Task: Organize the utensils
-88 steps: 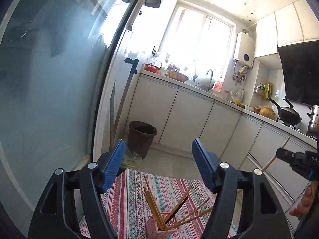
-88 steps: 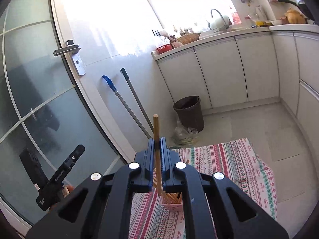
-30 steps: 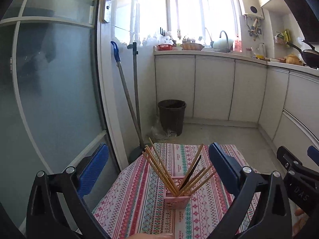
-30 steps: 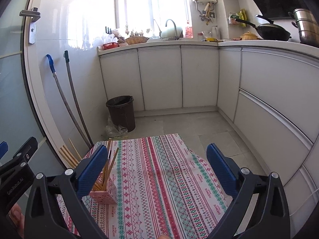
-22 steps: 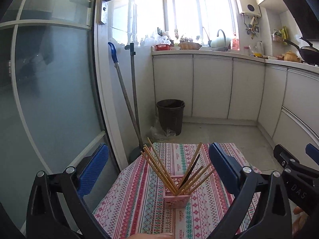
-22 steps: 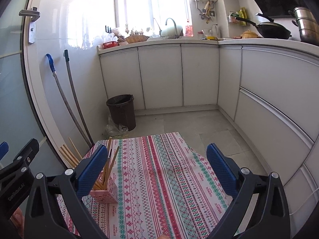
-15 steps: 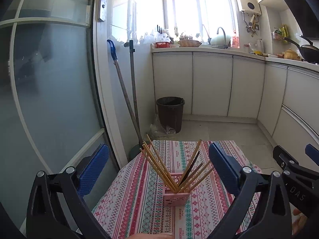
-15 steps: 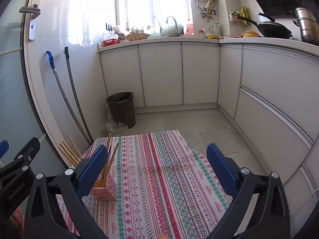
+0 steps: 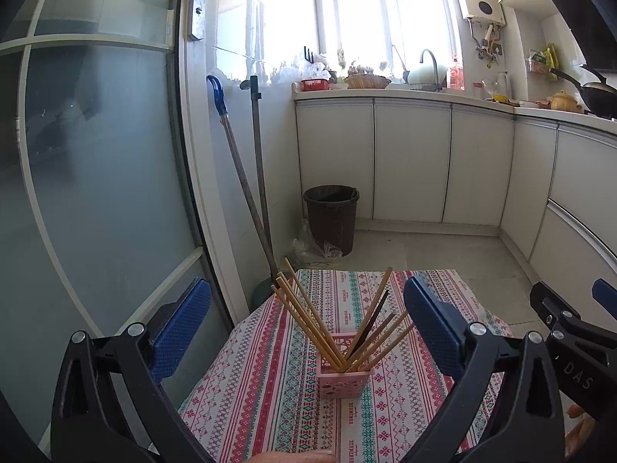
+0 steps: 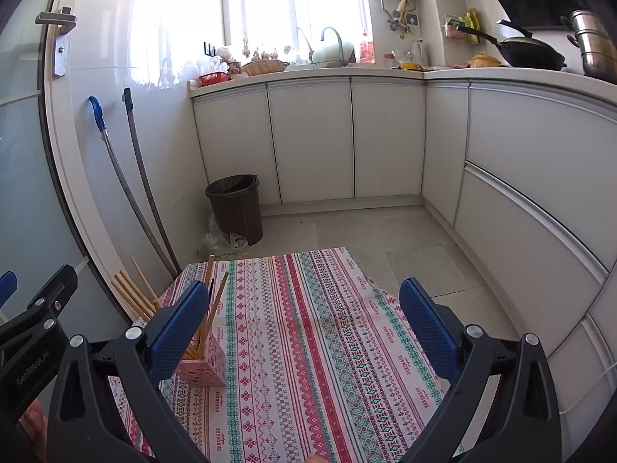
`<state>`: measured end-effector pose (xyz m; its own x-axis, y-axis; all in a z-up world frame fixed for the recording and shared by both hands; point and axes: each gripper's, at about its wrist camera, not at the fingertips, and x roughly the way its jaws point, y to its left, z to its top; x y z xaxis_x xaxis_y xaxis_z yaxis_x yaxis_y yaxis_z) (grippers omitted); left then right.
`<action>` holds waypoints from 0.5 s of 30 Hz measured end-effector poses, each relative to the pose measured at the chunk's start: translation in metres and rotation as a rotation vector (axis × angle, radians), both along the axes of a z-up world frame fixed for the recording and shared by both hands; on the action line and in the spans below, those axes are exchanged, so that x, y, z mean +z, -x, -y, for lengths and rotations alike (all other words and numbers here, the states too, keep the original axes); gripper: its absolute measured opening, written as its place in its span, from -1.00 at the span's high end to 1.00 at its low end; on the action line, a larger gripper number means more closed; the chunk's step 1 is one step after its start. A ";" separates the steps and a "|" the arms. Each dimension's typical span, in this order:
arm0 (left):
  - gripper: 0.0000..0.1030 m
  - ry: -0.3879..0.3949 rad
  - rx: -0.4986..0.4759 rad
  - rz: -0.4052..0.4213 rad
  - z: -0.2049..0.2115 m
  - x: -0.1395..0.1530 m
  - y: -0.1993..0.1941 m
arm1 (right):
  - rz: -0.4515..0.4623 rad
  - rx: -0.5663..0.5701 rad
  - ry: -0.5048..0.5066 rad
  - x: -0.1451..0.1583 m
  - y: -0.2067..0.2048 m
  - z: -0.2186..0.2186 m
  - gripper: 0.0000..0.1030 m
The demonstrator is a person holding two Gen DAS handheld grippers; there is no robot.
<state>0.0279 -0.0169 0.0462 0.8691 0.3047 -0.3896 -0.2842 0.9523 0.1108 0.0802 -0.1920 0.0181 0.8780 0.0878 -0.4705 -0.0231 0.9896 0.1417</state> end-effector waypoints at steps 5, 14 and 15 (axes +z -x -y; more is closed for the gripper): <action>-0.86 0.000 0.003 -0.006 0.000 -0.001 -0.002 | -0.006 0.000 -0.003 -0.001 -0.001 0.000 -0.87; -0.86 0.000 0.008 -0.014 0.000 -0.004 -0.005 | -0.016 0.006 -0.005 -0.004 -0.002 0.001 -0.87; -0.86 -0.001 0.007 -0.015 -0.001 -0.004 -0.006 | -0.018 0.008 -0.006 -0.004 -0.002 0.001 -0.87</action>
